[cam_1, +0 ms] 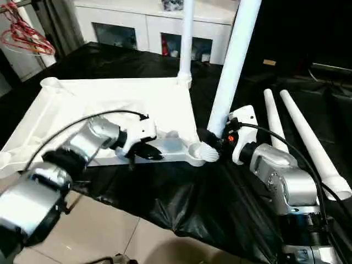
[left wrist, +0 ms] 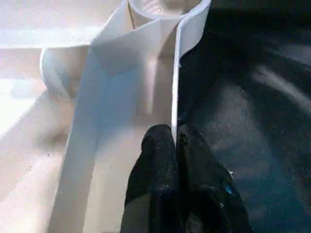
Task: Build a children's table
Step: Pick table leg, then insert table leg to table base
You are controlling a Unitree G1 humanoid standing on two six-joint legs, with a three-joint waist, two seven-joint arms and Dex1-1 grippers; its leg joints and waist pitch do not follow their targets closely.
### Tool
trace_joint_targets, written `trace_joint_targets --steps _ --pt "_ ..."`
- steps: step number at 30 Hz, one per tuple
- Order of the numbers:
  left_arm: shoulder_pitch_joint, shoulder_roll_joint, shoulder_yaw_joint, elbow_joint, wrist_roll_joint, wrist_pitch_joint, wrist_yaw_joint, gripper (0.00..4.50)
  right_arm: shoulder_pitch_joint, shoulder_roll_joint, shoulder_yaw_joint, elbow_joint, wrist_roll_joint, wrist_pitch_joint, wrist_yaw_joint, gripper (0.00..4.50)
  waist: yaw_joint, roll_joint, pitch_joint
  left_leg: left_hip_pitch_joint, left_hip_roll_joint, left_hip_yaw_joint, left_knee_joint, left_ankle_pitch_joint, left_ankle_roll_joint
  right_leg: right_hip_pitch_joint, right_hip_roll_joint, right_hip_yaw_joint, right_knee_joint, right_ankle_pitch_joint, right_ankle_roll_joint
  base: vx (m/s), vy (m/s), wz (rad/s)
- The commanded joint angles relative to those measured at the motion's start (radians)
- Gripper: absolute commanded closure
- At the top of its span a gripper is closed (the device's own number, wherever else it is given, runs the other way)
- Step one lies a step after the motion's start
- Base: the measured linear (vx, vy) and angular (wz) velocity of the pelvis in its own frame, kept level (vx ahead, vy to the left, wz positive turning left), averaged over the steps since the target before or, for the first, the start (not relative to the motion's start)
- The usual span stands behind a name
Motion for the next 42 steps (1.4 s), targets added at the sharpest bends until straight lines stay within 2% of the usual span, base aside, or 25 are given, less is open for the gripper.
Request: trace_joint_targets --steps 1,4,7,15,21,23,28,38,42 --pt "0.039 0.0 0.018 -0.011 -0.012 -0.01 0.023 4.5 -0.024 0.004 0.017 0.008 -0.021 -0.033 -0.007 2.61 0.002 -0.026 -0.072 0.011 0.035 -0.011 -0.065 -0.131 0.052 0.058 -0.083 0.043 -0.083 -0.187 -0.203 0.0 0.0 0.0" --pt "0.078 0.006 0.024 -0.077 -0.026 0.019 0.011 4.5 -0.032 0.019 0.03 0.026 -0.034 -0.047 -0.015 2.61 -0.002 -0.029 -0.076 0.01 0.035 -0.01 -0.063 -0.106 0.061 0.057 -0.083 0.044 -0.074 -0.133 -0.213 0.0 0.0 0.0" --pt "0.109 0.012 0.03 -0.131 -0.044 0.032 -0.013 4.5 -0.049 0.037 0.037 0.058 -0.052 -0.068 -0.03 2.61 -0.004 -0.03 -0.076 0.009 0.036 -0.01 -0.064 -0.097 0.065 0.056 -0.084 0.043 -0.071 -0.12 -0.216 0.0 0.0 0.0" --pt "0.148 0.05 0.003 -0.197 -0.032 0.082 -0.095 4.5 -0.109 0.061 0.07 0.168 -0.107 -0.131 -0.045 2.61 -0.008 -0.031 -0.073 0.013 0.037 -0.008 -0.066 -0.104 0.057 0.052 -0.084 0.045 -0.073 -0.125 -0.214 0.0 0.0 0.0" --pt "0.137 0.055 0.012 -0.196 -0.023 0.093 -0.072 4.5 -0.102 0.034 0.115 0.164 -0.116 -0.083 0.022 2.62 -0.012 -0.035 -0.07 0.013 0.035 -0.008 -0.068 -0.127 0.051 0.055 -0.083 0.045 -0.077 -0.149 -0.206 0.0 0.0 0.0" --pt "0.135 0.056 0.014 -0.197 -0.02 0.103 -0.062 4.5 -0.092 0.03 0.121 0.157 -0.113 -0.074 0.037 2.62 -0.013 -0.033 -0.07 0.014 0.037 -0.008 -0.069 -0.133 0.049 0.054 -0.083 0.046 -0.078 -0.157 -0.204 0.0 0.0 0.0" --pt "0.138 0.06 0.01 -0.204 -0.016 0.105 -0.058 4.5 -0.082 0.026 0.102 0.132 -0.085 -0.04 0.047 2.62 -0.014 -0.032 -0.071 0.016 0.038 -0.01 -0.071 -0.152 0.036 0.054 -0.083 0.046 -0.079 -0.155 -0.209 0.0 0.0 0.0" --pt "0.141 0.063 0.011 -0.217 -0.022 0.109 -0.078 4.5 -0.084 0.03 0.102 0.164 -0.102 -0.049 0.048 2.62 -0.014 -0.036 -0.071 0.016 0.037 -0.01 -0.07 -0.146 0.036 0.055 -0.083 0.046 -0.077 -0.13 -0.22 0.0 0.0 0.0" --pt "0.142 0.066 0.012 -0.219 -0.024 0.111 -0.083 4.5 -0.089 0.057 0.069 0.198 -0.079 -0.065 0.033 2.62 -0.016 -0.034 -0.071 0.016 0.038 -0.01 -0.071 -0.155 0.033 0.054 -0.084 0.046 -0.078 -0.141 -0.222 0.0 0.0 0.0"
